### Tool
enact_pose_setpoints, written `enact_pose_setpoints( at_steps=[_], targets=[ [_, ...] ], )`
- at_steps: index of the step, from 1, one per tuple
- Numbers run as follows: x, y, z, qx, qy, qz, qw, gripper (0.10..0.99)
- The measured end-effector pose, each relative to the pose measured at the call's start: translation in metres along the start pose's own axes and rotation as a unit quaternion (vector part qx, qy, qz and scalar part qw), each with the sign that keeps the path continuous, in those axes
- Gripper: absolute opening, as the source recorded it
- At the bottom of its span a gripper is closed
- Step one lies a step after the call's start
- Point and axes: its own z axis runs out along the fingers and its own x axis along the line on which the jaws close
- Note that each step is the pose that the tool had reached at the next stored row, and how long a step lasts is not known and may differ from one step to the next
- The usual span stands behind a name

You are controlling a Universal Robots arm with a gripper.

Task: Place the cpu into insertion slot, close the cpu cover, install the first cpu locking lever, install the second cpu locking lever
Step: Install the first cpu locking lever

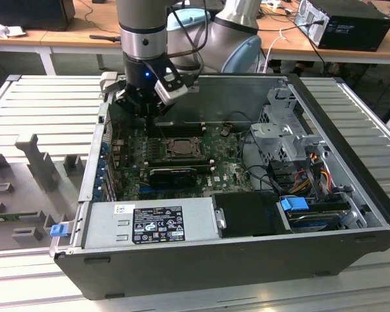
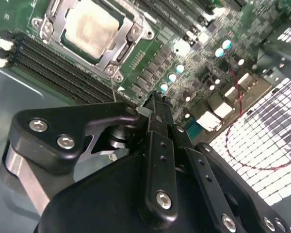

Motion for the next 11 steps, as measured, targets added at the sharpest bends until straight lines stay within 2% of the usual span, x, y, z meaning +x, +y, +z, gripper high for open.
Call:
enact_pose_setpoints(
  at_steps=[4,6,8,11],
  targets=[
    [-0.0006,0.0071,0.0035,-0.0010,-0.0002,0.002,1.0000,0.106],
    [-0.0014,0.0155,0.0046,-0.0015,-0.0002,0.002,1.0000,0.106],
    [-0.0019,0.0203,0.0050,-0.0021,-0.0003,0.002,1.0000,0.106],
    [-0.0022,0.0221,0.0051,-0.0023,-0.0003,0.002,1.0000,0.106]
  ],
)
